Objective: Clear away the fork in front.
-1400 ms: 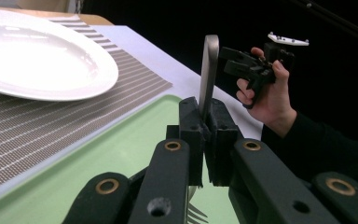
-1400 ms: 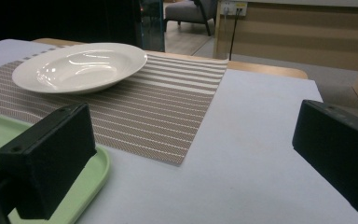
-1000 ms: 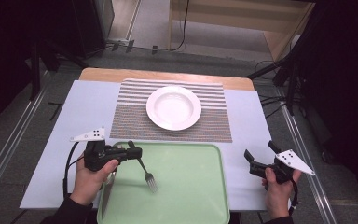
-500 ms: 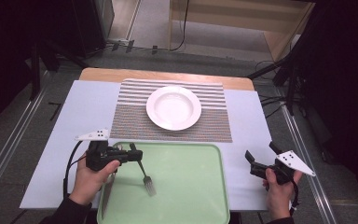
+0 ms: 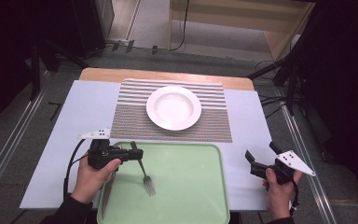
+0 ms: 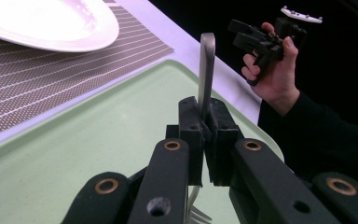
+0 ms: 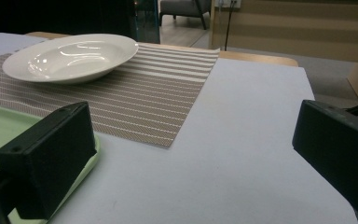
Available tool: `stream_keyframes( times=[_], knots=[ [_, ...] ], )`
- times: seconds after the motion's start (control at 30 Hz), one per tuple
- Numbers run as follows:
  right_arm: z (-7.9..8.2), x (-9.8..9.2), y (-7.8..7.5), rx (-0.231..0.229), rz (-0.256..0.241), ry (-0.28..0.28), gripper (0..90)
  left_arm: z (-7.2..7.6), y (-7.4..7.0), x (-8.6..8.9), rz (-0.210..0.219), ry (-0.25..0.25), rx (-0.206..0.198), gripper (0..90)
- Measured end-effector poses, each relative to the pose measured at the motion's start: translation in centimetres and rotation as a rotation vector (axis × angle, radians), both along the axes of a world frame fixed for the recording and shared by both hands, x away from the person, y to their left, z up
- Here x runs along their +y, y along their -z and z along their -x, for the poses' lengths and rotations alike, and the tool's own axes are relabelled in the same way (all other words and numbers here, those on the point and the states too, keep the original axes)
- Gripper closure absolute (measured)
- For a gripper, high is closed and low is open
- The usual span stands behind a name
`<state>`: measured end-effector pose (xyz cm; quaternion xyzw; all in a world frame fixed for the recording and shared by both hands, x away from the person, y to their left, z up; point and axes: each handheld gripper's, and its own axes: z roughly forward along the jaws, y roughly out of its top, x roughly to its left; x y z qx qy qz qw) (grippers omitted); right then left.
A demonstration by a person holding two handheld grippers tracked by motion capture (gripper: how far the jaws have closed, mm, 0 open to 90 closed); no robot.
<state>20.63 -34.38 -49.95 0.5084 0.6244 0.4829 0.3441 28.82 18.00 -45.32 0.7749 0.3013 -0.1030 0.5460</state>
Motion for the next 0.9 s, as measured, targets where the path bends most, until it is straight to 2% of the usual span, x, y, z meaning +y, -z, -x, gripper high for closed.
stream_keyframes(
  times=[0.27,0.5,0.7,0.83,0.9],
  knots=[
    [-0.1,0.0,0.1,0.007,-0.004,-0.004,0.0,-0.3,0.7,-0.2,-0.067,-0.068,-0.042,80.5],
    [-0.2,-0.1,0.2,0.003,0.003,-0.006,0.0,-0.3,1.5,-0.9,-0.186,-0.114,-0.085,73.0],
    [-0.2,0.0,0.2,0.012,-0.001,-0.014,0.0,-0.4,2.0,-1.2,-0.238,-0.132,-0.082,68.6],
    [-0.2,0.0,0.3,0.012,0.0,-0.014,0.0,-0.6,2.2,-1.1,-0.261,-0.136,-0.053,67.0],
    [-0.2,0.0,0.3,0.014,-0.002,-0.014,0.0,-0.8,2.4,-1.1,-0.258,-0.14,-0.032,66.8]
  ],
)
